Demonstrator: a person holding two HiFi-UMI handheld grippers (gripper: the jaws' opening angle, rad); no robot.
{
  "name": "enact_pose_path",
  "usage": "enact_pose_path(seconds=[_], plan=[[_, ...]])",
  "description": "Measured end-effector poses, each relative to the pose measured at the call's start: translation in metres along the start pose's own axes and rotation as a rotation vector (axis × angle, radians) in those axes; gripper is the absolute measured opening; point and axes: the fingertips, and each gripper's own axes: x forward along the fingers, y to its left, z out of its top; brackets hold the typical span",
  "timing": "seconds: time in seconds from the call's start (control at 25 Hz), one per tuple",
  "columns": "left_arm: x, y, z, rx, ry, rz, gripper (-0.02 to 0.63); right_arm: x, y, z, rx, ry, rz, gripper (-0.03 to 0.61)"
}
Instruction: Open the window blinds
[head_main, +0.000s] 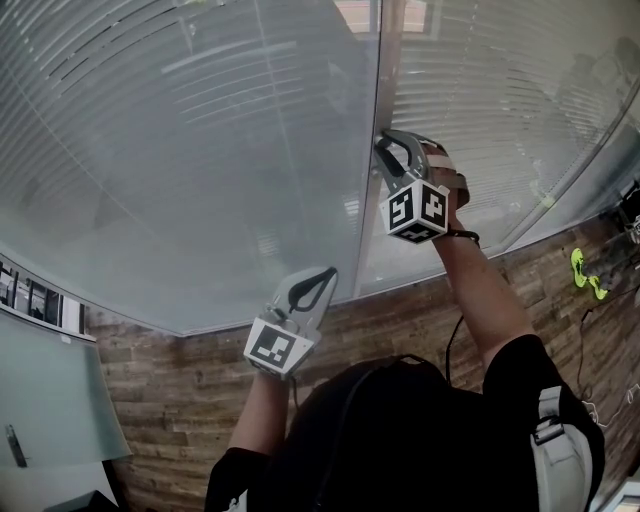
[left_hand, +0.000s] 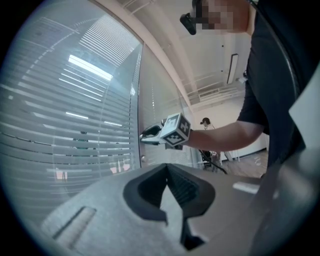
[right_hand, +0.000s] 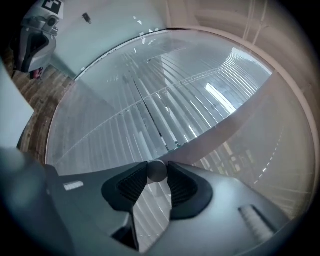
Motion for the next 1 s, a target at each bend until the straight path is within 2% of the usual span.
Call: enact_pose_path(seconds=[0.08,0.44,1.0], plan=[[0.0,0.0,-0.003,-0.001,-0.004,0.0,0.005,0.0,0.0,0.0,0.049,-0.003,0.001,0.13],[0.002,-0.001,-0.003,0.008,-0.001,-0.011,0.004,-0.003,-0.011,0.002,0.406,-0.014,-0.014,0.132],[0.0,-0.001,-0.007,0.005,0.0,-0.009,0.005,0.003,-0.01,-0.014,0.827,-0.083,-0.034,0.132]])
